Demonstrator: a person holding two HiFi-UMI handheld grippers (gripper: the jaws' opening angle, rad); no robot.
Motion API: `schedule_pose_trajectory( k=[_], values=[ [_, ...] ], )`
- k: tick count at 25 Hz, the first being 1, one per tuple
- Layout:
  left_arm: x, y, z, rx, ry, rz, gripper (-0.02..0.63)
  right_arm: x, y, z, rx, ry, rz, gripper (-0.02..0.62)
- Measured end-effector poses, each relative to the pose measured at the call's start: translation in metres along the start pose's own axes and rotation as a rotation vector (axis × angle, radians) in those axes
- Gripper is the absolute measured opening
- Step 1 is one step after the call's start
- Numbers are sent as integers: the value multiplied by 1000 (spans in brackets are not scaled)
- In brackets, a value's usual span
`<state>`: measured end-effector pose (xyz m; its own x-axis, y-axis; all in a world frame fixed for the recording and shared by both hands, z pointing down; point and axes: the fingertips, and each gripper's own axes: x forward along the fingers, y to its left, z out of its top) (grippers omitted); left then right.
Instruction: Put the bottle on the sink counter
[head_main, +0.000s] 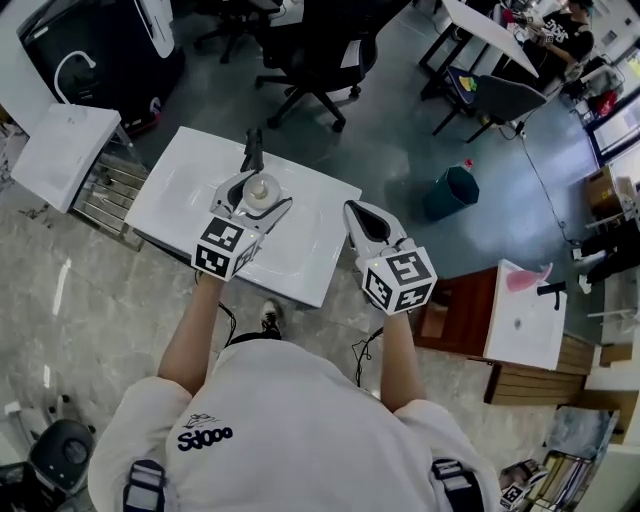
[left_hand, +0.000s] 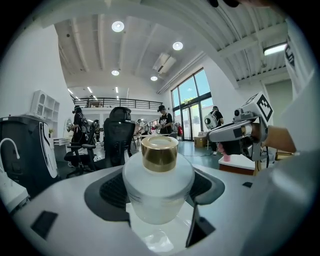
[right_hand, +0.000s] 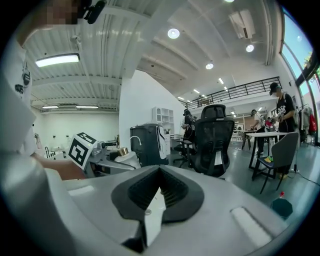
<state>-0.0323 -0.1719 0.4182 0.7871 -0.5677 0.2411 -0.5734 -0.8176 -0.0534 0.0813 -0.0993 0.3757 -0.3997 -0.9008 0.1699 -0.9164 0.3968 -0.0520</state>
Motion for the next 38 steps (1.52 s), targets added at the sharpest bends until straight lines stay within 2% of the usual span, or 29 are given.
schedule_pose_trajectory(
  k=[9, 16, 21, 29, 38],
  values=[
    [35, 23, -8, 4, 30, -47, 341, 36, -14, -11, 41, 60, 9, 8],
    [58, 32, -15, -39, 47, -53, 341, 45, -31, -15, 48, 80, 5, 8],
    [75, 37, -28, -58, 73, -16, 341, 58, -47, -21, 51, 98, 30, 9],
    [98, 53, -42, -88, 99, 93, 341, 82, -69, -35, 42, 151, 127, 8],
    [125, 64, -70, -115, 143, 159, 341, 107, -85, -56, 72, 215, 220, 8]
  ],
)
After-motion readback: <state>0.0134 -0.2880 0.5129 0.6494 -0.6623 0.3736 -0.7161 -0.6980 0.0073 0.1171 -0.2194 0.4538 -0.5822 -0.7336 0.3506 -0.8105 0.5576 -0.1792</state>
